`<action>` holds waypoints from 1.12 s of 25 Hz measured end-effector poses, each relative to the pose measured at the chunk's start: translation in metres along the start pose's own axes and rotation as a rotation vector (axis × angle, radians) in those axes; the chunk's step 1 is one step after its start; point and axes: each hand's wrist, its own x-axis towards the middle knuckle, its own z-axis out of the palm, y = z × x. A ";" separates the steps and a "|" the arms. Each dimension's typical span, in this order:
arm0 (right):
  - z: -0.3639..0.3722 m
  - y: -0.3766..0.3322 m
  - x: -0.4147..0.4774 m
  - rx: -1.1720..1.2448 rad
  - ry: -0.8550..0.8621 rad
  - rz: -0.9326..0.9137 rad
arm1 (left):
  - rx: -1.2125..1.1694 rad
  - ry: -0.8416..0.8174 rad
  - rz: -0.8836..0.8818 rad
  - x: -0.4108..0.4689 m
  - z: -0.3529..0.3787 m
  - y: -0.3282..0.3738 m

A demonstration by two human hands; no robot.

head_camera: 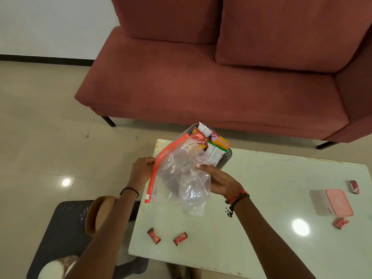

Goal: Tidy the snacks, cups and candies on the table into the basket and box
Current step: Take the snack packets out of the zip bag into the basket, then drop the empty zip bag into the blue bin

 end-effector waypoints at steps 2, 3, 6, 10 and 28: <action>0.006 0.002 -0.011 -0.066 -0.026 0.044 | 0.022 -0.045 0.043 -0.009 0.004 0.005; 0.009 0.003 -0.016 -0.097 -0.041 0.042 | 0.040 -0.074 0.061 -0.012 0.005 0.007; 0.017 0.009 -0.032 -0.165 -0.070 0.009 | 0.057 -0.186 0.075 -0.021 0.004 0.009; 0.011 0.021 -0.063 -0.131 0.050 -0.038 | -0.141 -0.224 -0.044 -0.052 -0.008 -0.005; -0.065 0.131 -0.316 0.122 0.488 -0.193 | 0.147 -0.135 0.162 -0.277 0.081 -0.045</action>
